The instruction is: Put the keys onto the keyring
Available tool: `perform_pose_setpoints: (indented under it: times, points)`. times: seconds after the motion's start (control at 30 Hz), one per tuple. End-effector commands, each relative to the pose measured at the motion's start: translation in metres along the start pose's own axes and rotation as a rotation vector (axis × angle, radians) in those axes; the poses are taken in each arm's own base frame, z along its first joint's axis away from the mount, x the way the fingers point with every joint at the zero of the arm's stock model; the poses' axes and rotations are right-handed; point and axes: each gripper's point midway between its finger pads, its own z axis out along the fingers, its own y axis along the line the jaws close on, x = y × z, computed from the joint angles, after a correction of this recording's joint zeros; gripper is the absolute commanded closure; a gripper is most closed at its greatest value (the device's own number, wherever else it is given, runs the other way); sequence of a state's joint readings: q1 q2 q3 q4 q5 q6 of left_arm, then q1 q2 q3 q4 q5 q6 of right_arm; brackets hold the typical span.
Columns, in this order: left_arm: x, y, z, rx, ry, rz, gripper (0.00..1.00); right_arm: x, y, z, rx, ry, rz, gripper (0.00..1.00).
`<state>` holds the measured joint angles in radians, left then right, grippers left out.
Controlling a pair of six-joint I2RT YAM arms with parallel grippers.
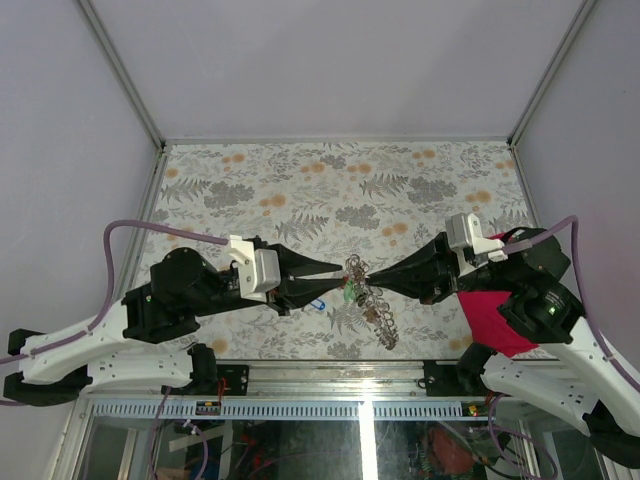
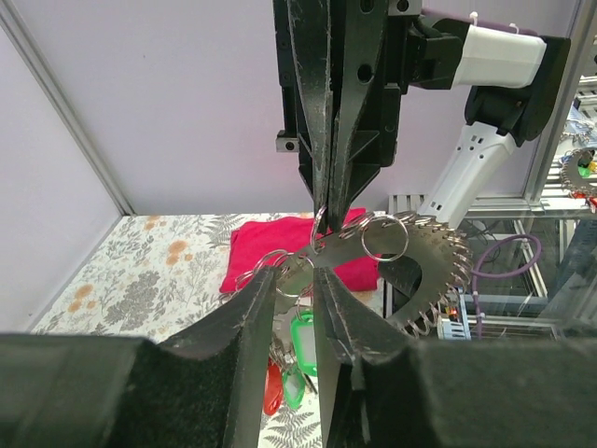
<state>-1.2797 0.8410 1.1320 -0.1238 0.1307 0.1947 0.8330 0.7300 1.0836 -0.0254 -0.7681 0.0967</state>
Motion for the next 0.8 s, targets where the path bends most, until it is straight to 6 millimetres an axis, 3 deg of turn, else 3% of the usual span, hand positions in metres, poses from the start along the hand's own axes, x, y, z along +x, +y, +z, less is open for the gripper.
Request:
perform_pose_setpoints:
  times: [0.0,0.3,0.77]
  points:
    - [-0.024,0.005,-0.002,-0.017,-0.098,0.014,0.77,-0.041,0.000,-0.004,0.029,-0.125,-0.111,1.00]
    - [-0.043,0.009,-0.002,-0.046,-0.200,-0.003,0.76,-0.056,-0.005,-0.006,0.077,-0.308,-0.073,1.00]
    - [-0.061,-0.001,0.008,0.019,-0.277,-0.022,0.76,-0.078,0.008,-0.010,0.007,-0.476,-0.070,1.00]
